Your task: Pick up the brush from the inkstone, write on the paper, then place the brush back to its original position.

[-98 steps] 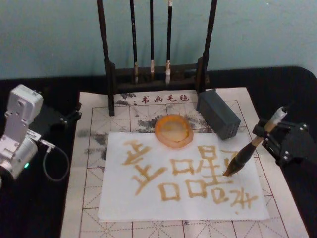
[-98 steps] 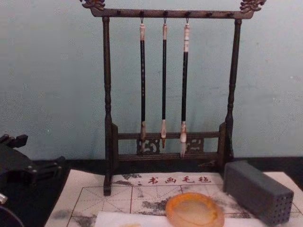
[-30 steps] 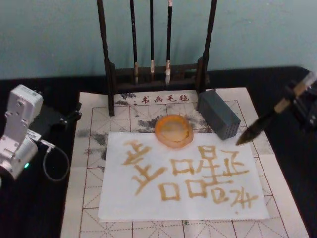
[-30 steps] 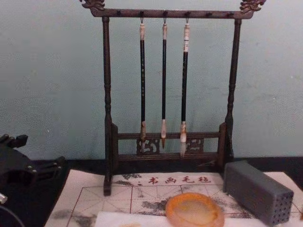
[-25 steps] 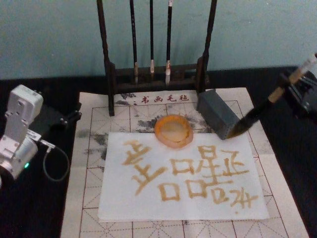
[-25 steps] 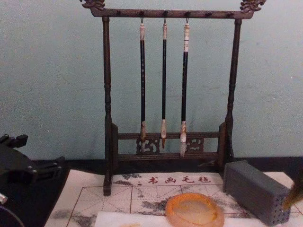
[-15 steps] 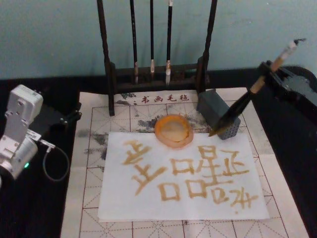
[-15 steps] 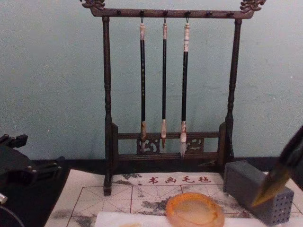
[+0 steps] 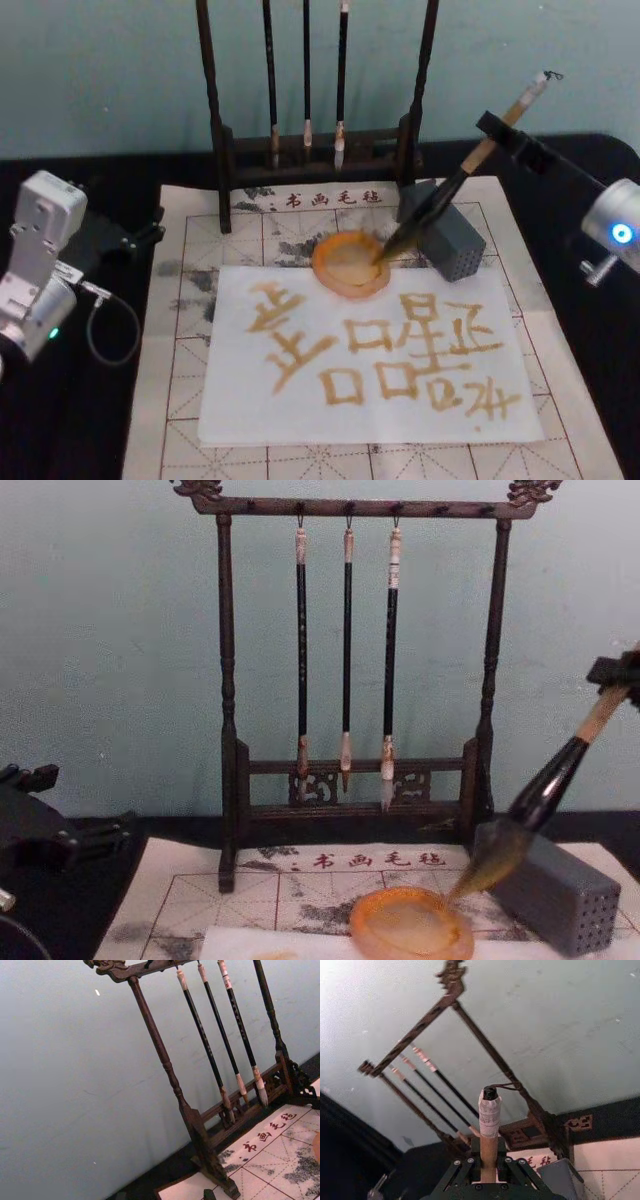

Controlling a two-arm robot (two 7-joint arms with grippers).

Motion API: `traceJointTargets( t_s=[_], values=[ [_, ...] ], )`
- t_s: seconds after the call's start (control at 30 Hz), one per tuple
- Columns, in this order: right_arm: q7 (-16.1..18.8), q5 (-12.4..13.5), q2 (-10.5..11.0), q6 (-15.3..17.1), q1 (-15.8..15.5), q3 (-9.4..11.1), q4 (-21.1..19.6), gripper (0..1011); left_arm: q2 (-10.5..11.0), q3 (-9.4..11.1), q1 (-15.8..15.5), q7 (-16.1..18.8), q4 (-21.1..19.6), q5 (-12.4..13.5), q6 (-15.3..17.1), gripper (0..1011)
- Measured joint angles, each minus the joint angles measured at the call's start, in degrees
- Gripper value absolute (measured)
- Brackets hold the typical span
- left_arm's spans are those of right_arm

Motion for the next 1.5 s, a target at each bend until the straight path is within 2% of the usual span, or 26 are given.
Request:
traceJointTargets(
  t_s=[0.03,0.13,0.27,0.53,0.97,1.27,1.5],
  values=[
    [0.00,0.00,0.00,0.00,0.00,0.00,0.00,197,0.00,0.00,0.00,0.00,0.00,0.00,0.00,1001],
    [-3.05,1.87,-1.99,0.70,1.76,-0.37,2.11,197,0.00,0.00,0.00,0.00,0.00,0.00,0.00,1001],
    [-5.32,3.07,-3.61,0.72,3.21,-0.84,4.26,195,0.00,0.00,0.00,0.00,0.00,0.00,0.00,1001],
    [-8.63,4.90,-6.33,-0.18,5.71,-2.17,8.91,197,0.00,0.00,0.00,0.00,0.00,0.00,0.00,1001],
    [-11.05,7.17,-6.94,-1.03,6.04,-3.36,10.85,197,0.00,0.00,0.00,0.00,0.00,0.00,0.00,1001],
    [-13.67,9.22,-8.11,-2.73,6.16,-3.88,12.19,197,0.00,0.00,0.00,0.00,0.00,0.00,0.00,1001],
    [-14.70,9.75,-8.66,-4.04,6.61,-4.69,13.18,195,0.00,0.00,0.00,0.00,0.00,0.00,0.00,1001]
  ],
)
